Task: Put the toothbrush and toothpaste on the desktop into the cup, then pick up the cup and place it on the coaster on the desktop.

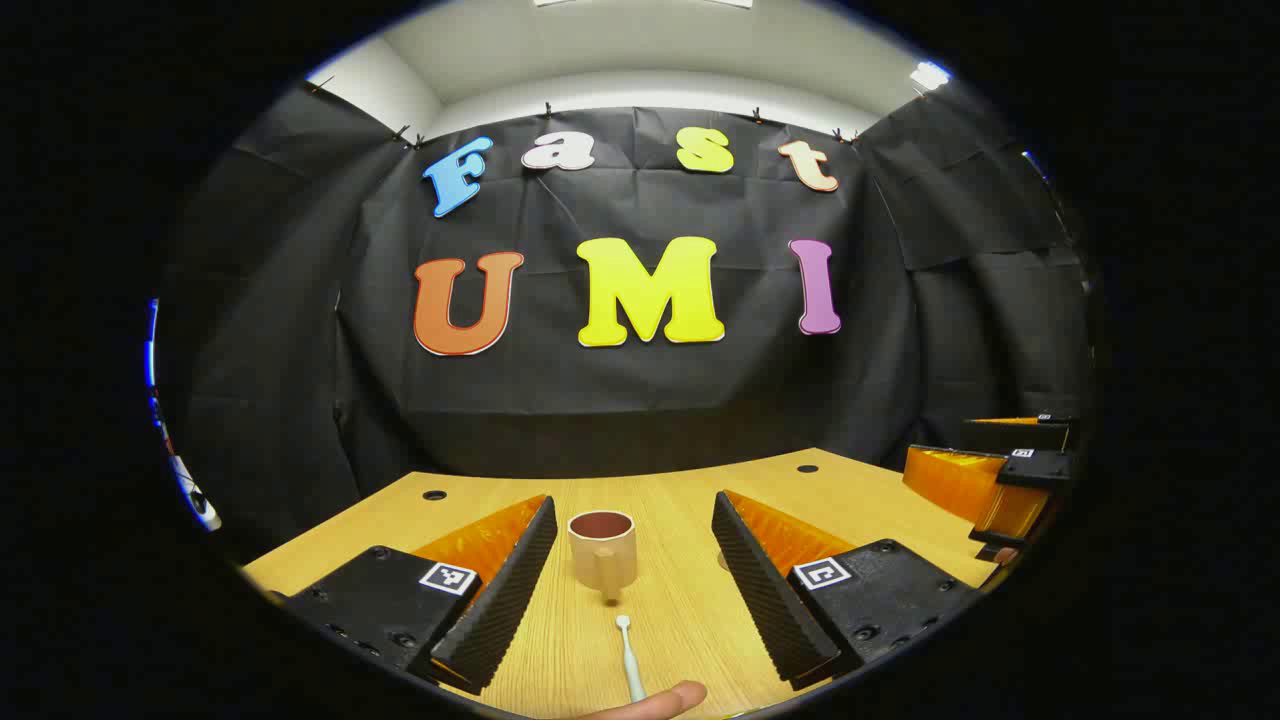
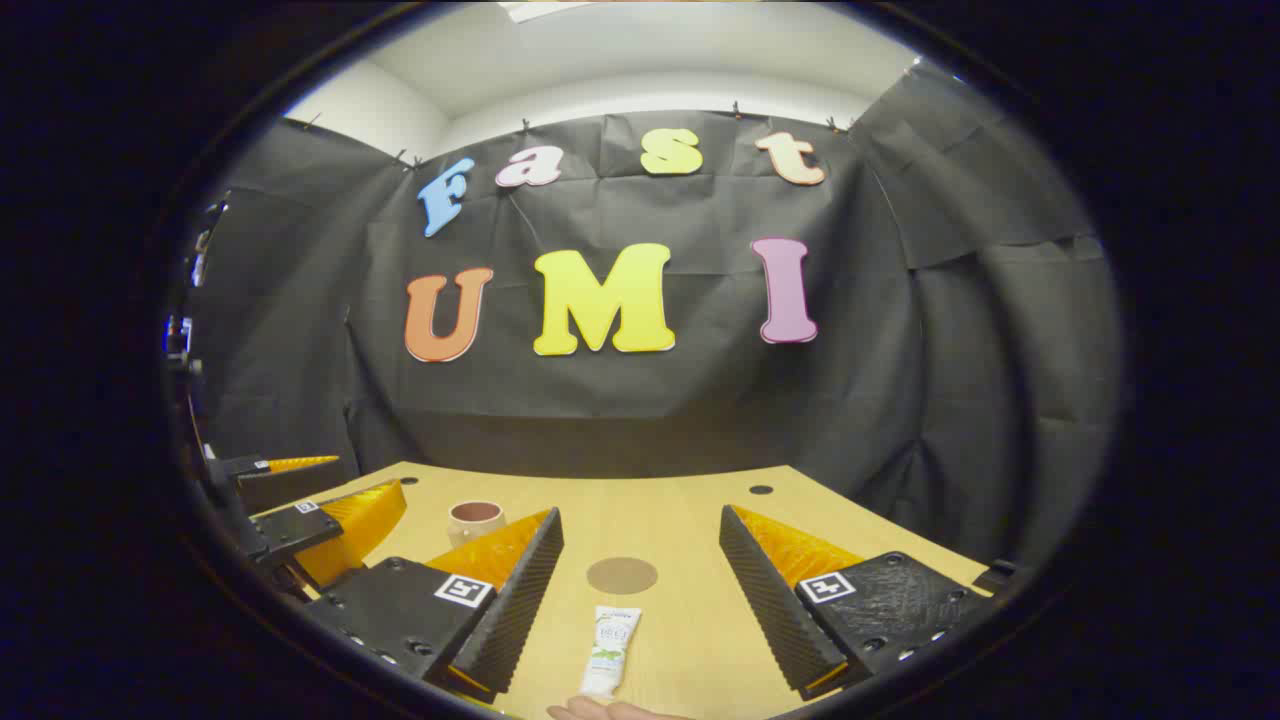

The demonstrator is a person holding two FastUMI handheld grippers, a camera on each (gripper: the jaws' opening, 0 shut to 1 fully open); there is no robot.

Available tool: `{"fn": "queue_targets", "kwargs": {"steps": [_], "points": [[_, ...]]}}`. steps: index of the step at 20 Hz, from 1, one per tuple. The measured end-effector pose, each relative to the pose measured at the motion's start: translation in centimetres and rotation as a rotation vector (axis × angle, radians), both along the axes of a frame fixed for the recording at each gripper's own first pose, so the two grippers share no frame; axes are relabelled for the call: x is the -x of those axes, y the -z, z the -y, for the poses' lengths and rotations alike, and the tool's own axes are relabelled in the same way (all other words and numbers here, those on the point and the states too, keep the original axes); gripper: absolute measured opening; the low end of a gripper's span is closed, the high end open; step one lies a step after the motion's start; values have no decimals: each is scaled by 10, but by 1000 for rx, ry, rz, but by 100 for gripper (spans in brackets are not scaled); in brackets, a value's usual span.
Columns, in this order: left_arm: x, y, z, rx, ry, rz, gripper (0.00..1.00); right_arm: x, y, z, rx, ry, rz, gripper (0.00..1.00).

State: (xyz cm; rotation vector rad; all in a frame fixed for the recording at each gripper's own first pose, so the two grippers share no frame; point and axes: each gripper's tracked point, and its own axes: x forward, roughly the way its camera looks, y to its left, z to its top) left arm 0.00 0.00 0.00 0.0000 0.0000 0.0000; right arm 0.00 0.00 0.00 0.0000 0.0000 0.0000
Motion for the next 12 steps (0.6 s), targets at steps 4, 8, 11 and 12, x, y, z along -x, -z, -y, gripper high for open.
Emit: {"fn": "queue_targets", "kwargs": {"steps": [4,8,11,12], "points": [[3,-2,-18,0,-30,29,99,-5,6,-12,15,-9,-5,95],[-6,23,-22,57,-29,-24,99,-8,11,-20,9,-25,-5,95],[-5,24,-19,19,-12,-31,99,-9,15,-18,18,-25,-12,96],[-5,19,-17,2,-8,-19,99,-9,14,-20,18,-37,-15,95]]}}
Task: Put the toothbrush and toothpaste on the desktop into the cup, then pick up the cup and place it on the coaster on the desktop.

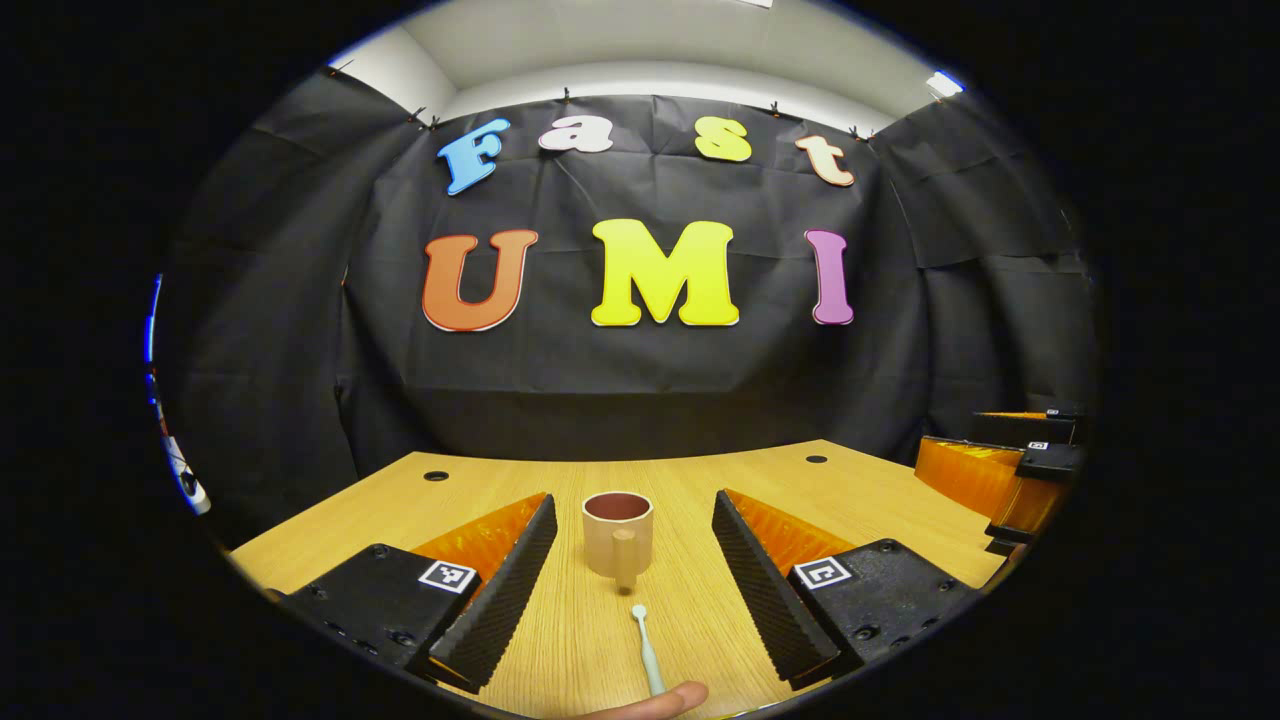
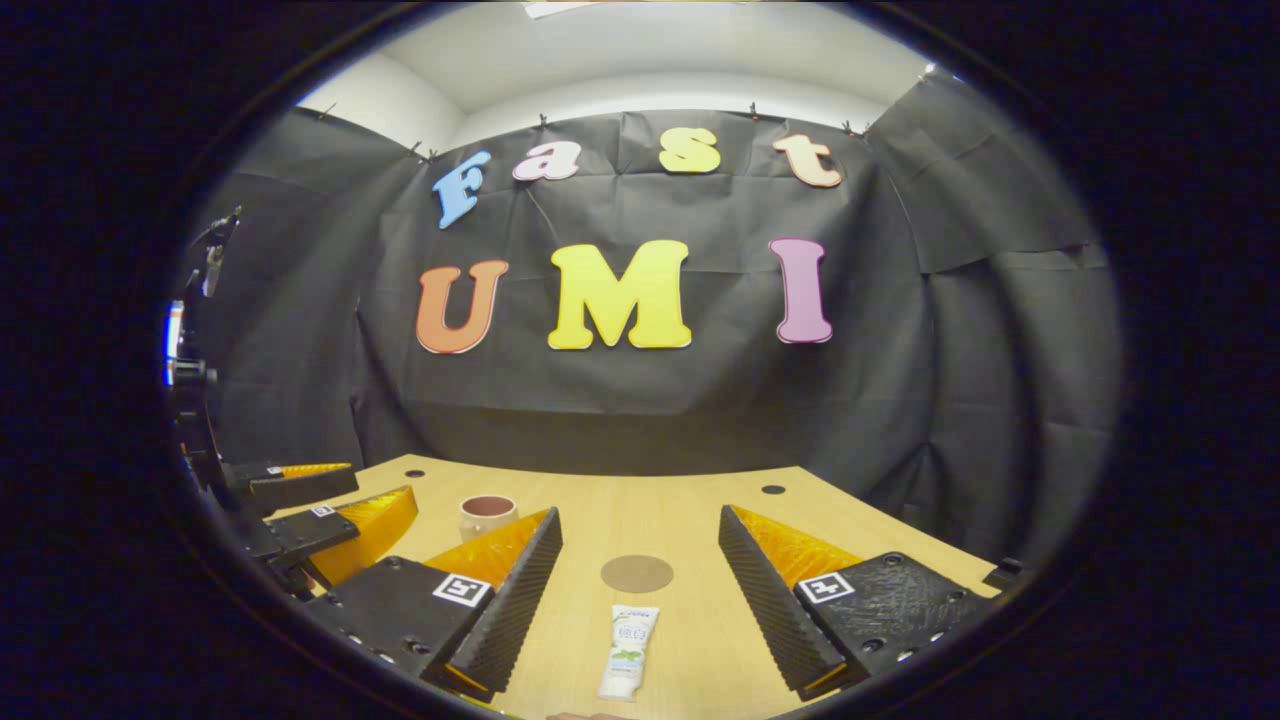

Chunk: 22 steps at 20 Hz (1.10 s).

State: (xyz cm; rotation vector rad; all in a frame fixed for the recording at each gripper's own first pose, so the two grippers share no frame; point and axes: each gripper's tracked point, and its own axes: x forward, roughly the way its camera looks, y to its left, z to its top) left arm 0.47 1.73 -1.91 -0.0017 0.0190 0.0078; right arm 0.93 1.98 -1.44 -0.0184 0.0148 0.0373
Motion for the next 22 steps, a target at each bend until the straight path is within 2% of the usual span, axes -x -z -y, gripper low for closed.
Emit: {"fn": "queue_targets", "kwargs": {"steps": [4,5,9,12,13,16,20,22], "points": [[1,-12,5,13,7,23,99,3,-6,1,-49,-15,-14,95],[2,-13,6,12,7,28,99,4,-8,1,-45,-16,-9,97],[-6,-11,11,-14,11,11,99,4,-14,15,20,18,19,93],[-11,-14,12,-6,0,7,99,-4,-10,19,27,16,7,95],[-13,-16,7,-13,-25,21,99,-10,-9,19,22,10,8,97],[-27,-8,-1,-21,-76,33,99,-33,-5,17,33,-18,10,94],[-57,6,7,-34,-60,-30,99,-72,-1,7,48,-101,-28,97],[-66,0,11,-60,-46,-23,99,-86,-6,15,8,-93,-38,94]]}}
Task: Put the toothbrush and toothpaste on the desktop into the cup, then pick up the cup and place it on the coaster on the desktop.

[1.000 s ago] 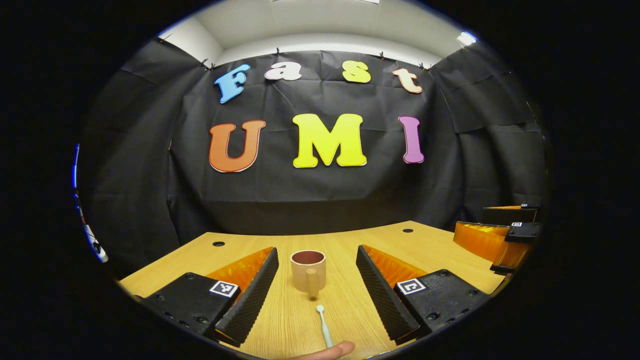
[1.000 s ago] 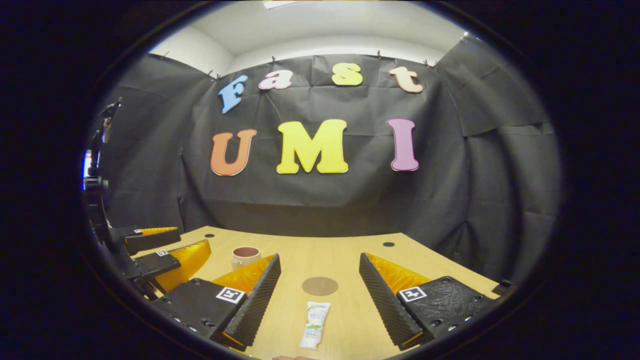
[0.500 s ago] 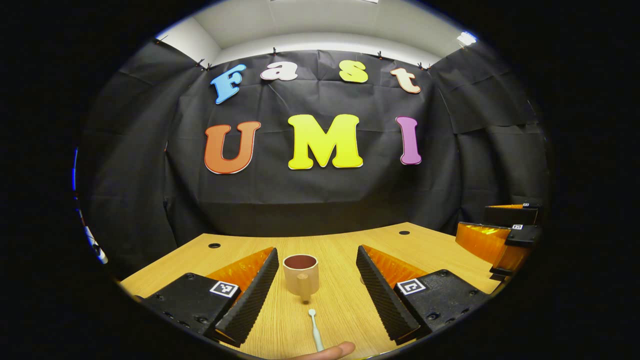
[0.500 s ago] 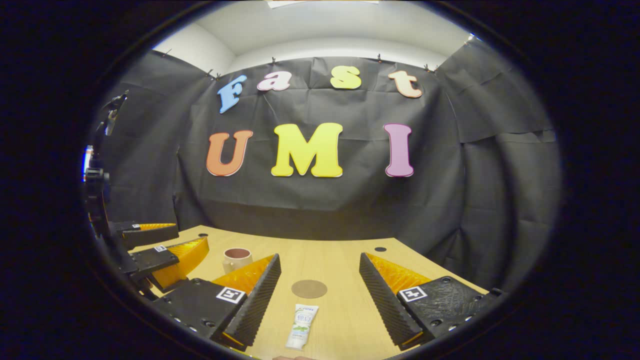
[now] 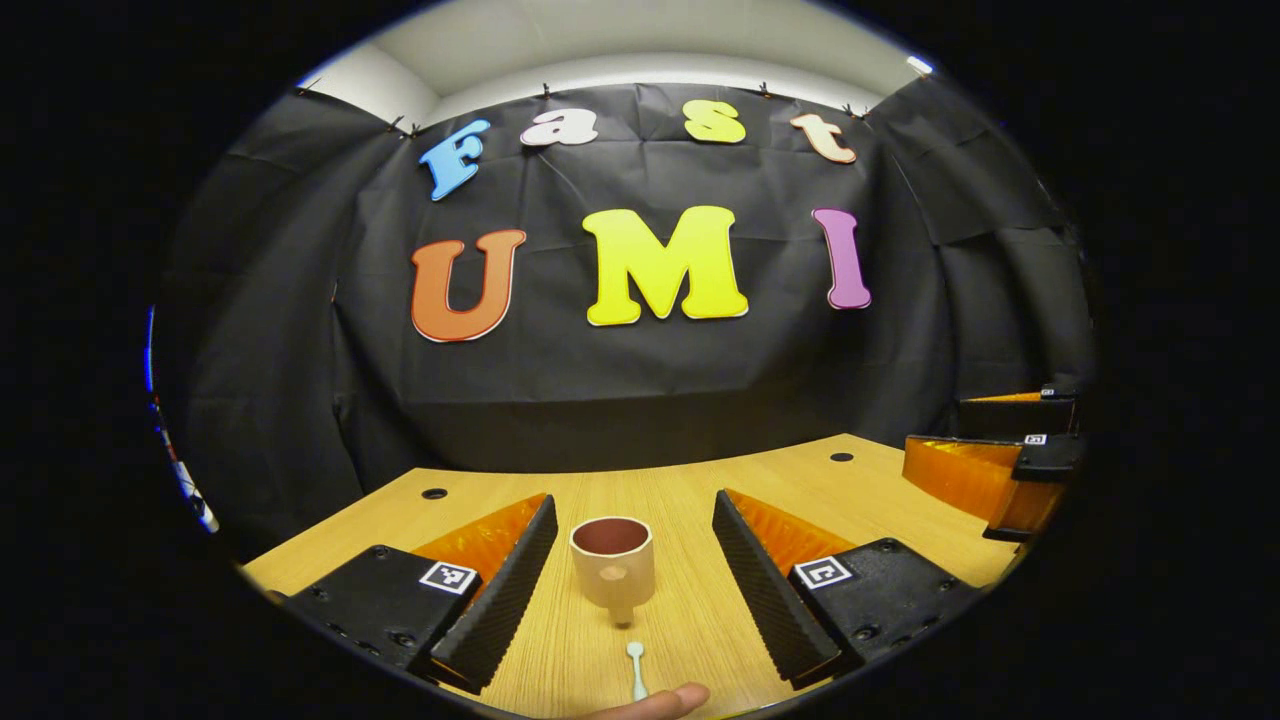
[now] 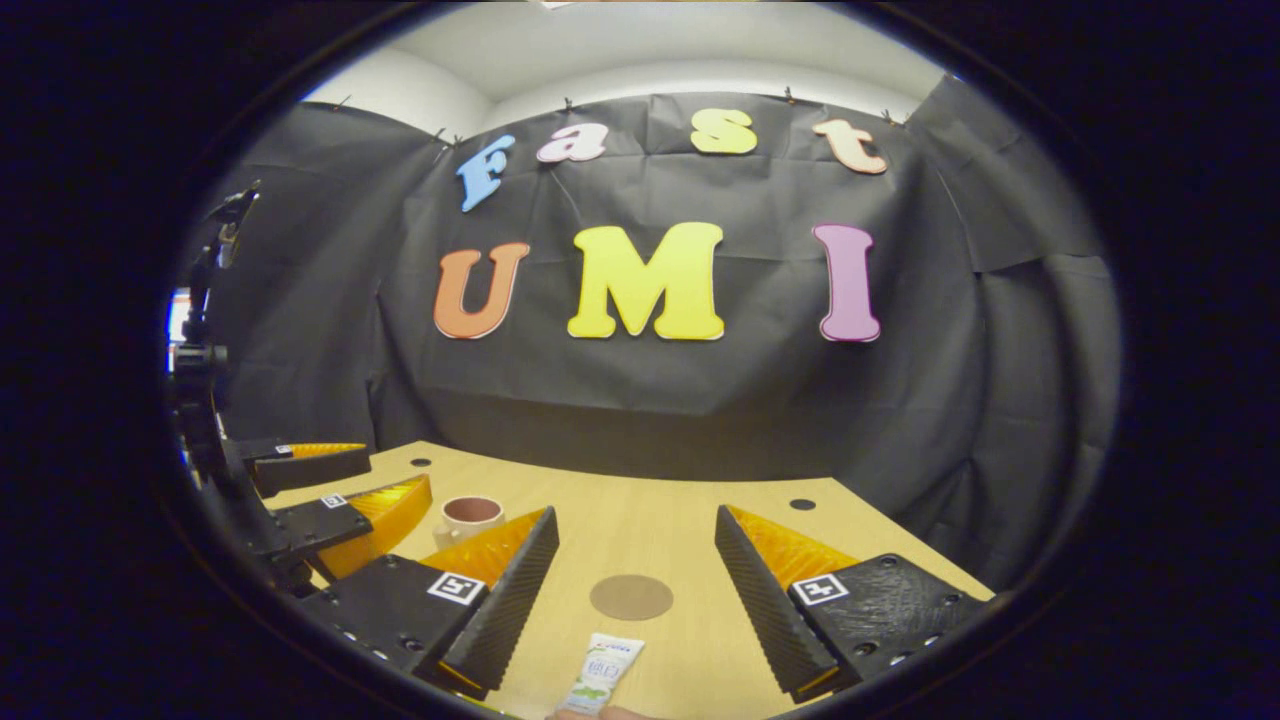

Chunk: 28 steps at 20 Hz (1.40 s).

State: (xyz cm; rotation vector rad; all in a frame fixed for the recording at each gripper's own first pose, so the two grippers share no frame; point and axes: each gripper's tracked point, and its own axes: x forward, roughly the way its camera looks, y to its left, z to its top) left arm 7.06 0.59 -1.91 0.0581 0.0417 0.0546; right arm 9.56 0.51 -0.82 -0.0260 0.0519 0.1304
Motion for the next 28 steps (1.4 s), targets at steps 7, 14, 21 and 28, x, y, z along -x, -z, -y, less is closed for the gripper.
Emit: {"fn": "queue_targets", "kwargs": {"steps": [7,14,21,28], "points": [[20,-23,-12,48,-46,139,99,5,3,0,46,28,4,95],[23,-2,-10,58,-67,75,98,23,7,-11,37,-20,30,95],[31,88,-11,162,-47,-189,100,24,41,1,22,10,-36,95],[44,148,-10,172,-24,-377,98,29,76,-13,78,2,-87,95]]}}
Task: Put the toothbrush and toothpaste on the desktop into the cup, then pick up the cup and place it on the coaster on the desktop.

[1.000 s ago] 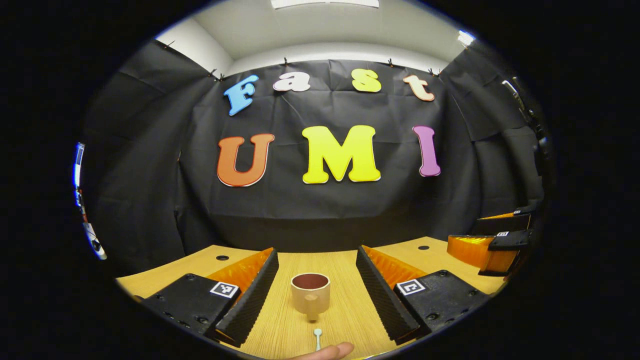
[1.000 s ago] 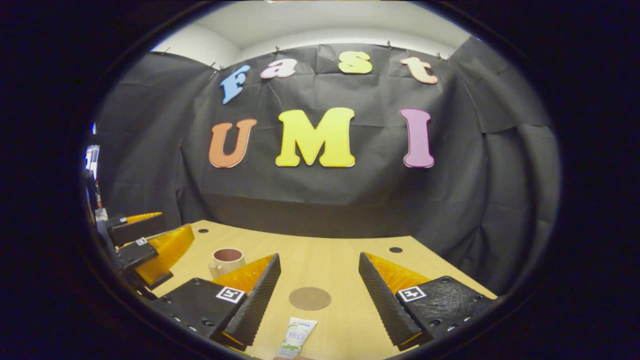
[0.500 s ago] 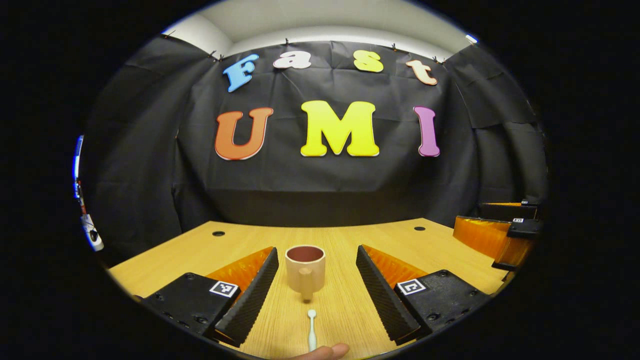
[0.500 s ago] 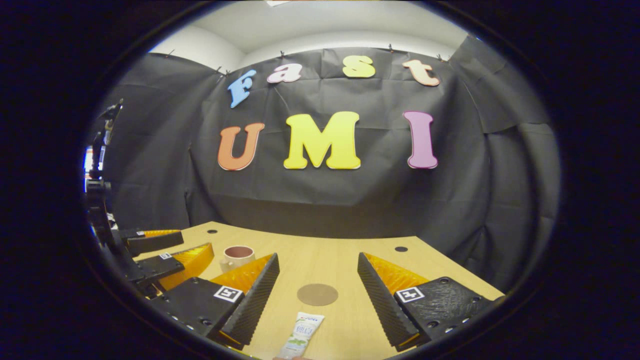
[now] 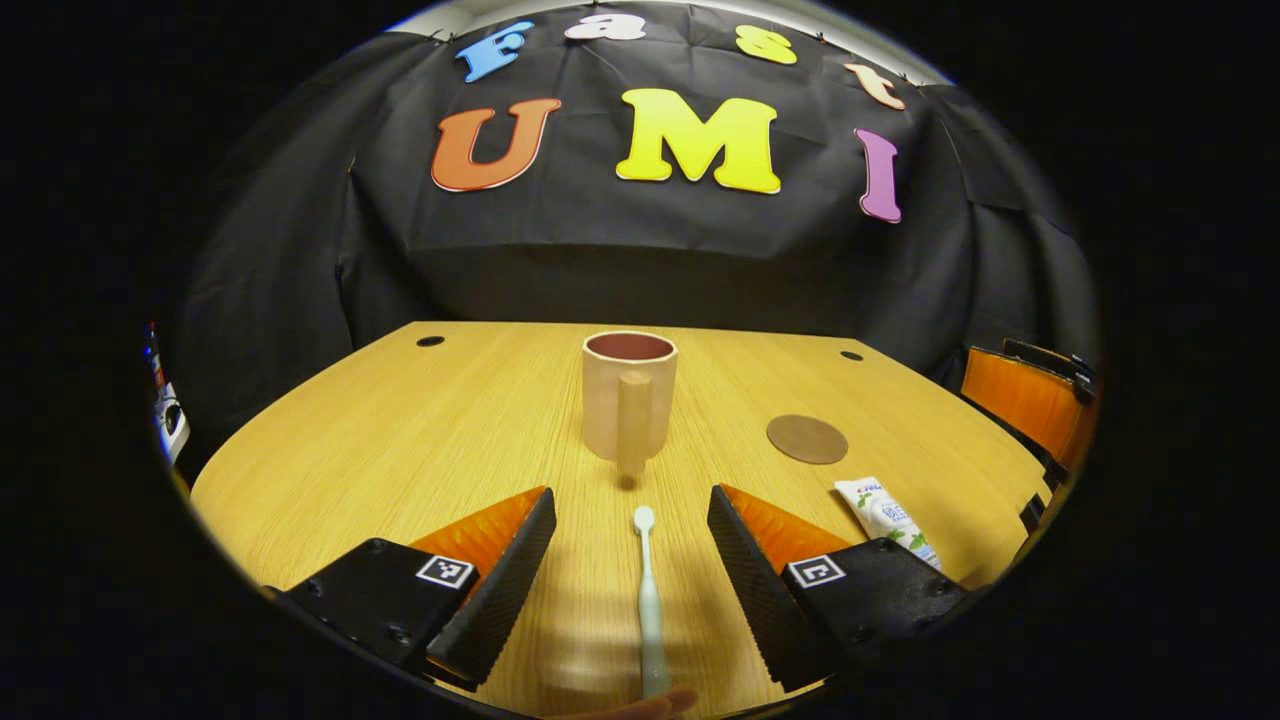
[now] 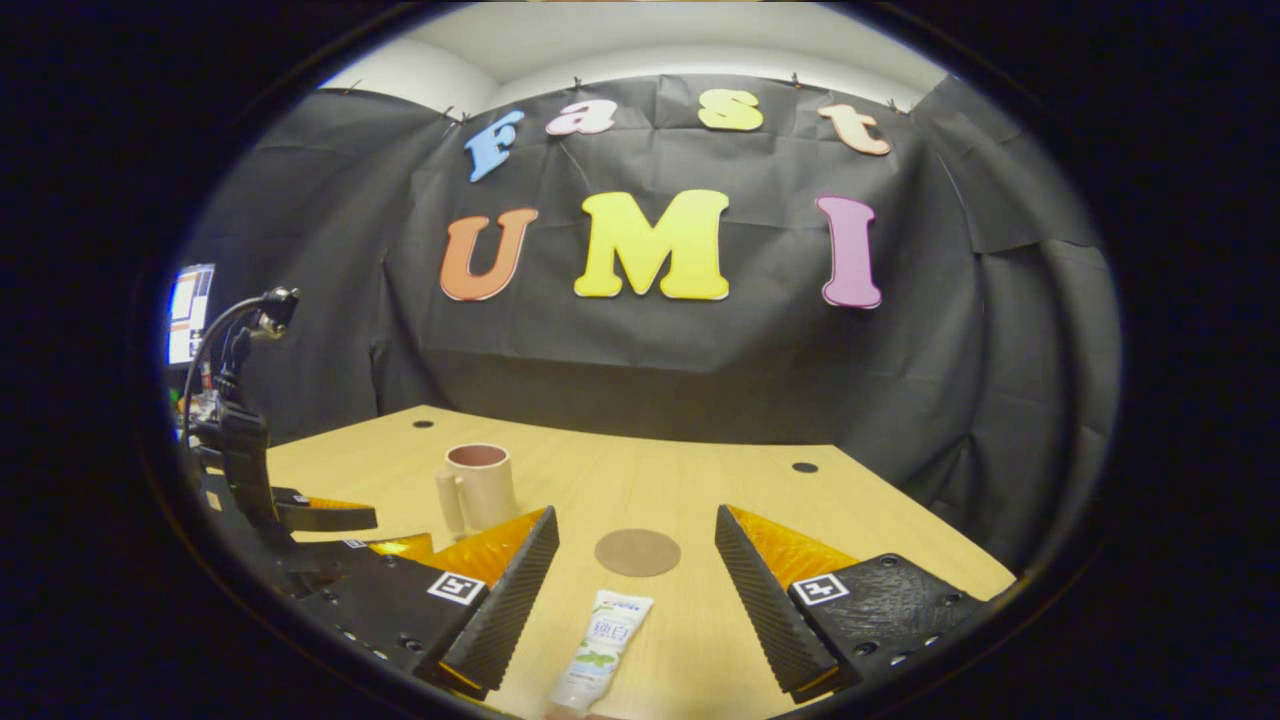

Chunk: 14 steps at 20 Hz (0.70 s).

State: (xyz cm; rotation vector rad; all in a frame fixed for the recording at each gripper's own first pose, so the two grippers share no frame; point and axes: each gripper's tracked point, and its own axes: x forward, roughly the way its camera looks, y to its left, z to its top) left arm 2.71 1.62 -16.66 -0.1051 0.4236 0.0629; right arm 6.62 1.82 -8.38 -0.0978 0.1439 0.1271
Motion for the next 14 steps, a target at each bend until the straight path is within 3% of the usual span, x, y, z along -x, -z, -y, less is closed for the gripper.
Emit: {"fn": "queue_targets", "kwargs": {"steps": [3,6,11,12,13,14], "points": [[7,13,4,-21,23,-47,98,0,17,-3,13,4,-37,95],[10,21,8,-12,39,-81,76,-1,29,-5,14,1,-65,96],[15,35,5,-9,35,-160,65,0,39,-7,1,-7,-101,96],[17,38,5,-3,37,-185,68,0,37,-6,0,-5,-97,95],[19,42,6,3,42,-207,61,1,37,-5,-1,-6,-93,96],[20,44,5,-2,42,-219,65,1,36,-4,-4,-5,-91,97]]}}
